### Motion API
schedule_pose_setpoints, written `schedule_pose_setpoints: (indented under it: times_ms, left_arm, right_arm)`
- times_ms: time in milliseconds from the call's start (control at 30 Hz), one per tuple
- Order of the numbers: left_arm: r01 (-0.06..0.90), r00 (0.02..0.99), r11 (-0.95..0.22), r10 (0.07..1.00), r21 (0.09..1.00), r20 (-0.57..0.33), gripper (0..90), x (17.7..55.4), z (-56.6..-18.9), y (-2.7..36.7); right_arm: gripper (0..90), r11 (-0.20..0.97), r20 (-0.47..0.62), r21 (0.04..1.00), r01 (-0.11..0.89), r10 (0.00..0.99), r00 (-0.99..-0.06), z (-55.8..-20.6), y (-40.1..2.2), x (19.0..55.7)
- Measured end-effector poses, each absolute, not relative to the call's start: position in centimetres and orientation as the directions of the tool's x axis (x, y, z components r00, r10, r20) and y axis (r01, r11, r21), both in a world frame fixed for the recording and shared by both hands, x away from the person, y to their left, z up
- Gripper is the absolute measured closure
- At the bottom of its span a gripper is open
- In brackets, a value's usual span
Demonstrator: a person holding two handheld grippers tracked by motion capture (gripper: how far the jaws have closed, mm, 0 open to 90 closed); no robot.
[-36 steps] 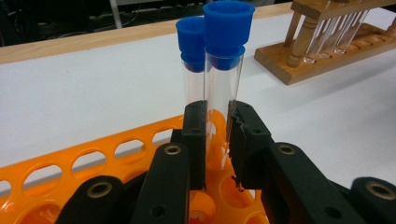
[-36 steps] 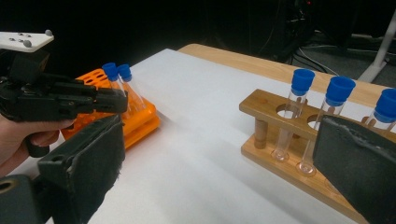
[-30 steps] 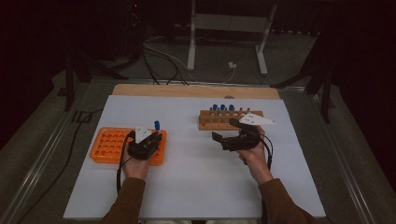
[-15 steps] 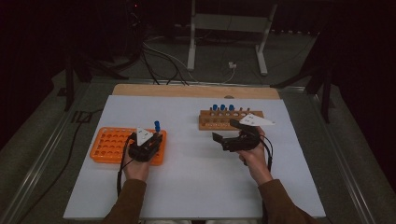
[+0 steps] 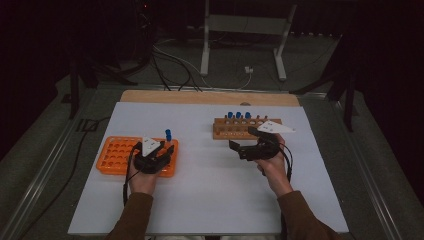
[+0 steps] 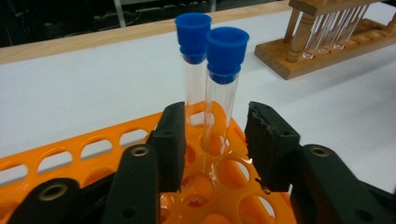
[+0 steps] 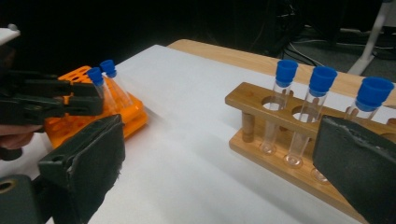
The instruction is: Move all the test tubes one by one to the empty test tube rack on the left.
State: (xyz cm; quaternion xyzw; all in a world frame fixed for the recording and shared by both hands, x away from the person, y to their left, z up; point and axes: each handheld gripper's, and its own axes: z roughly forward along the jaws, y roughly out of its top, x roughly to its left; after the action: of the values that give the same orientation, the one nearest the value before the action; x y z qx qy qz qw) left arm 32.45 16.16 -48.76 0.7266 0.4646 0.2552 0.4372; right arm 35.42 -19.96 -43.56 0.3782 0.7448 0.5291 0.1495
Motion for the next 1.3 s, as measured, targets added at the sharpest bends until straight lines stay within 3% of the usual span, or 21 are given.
schedule_pose_setpoints:
  times_ms: [133,400,600,867,1033,1300]
  left_arm:
    - [0.447,0.466,-0.141,0.88,0.883,-0.095,52.5,32.1,-48.0,16.8]
    - [0.446,0.465,-0.085,0.872,0.891,-0.15,18.2,31.0,-47.1,16.8]
    - [0.443,0.453,-0.085,0.88,0.892,-0.141,1.9,30.7,-47.0,17.1]
    - [0.436,0.45,-0.079,0.882,0.896,-0.141,0.6,30.5,-47.1,17.2]
    - [0.439,0.452,-0.085,0.881,0.895,-0.138,0.7,30.5,-47.2,17.0]
    - [0.433,0.454,-0.089,0.881,0.897,-0.132,0.7,30.4,-47.1,16.9]
  right_arm:
    - [2.6,0.161,0.166,0.901,0.403,0.731,-0.662,-43.3,-19.9,35.7]
    - [2.6,0.166,0.15,0.9,0.402,0.75,-0.645,-42.7,-19.9,36.4]
    - [2.6,0.187,0.121,0.893,0.408,0.776,-0.62,-42.6,-20.4,37.4]
    - [8.0,0.209,0.086,0.879,0.428,0.814,-0.574,-43.0,-21.1,39.6]
    - [18.8,0.218,0.082,0.857,0.467,0.836,-0.542,-44.0,-21.4,41.3]
    - [55.6,0.215,0.062,0.85,0.481,0.865,-0.497,-45.2,-21.7,42.8]
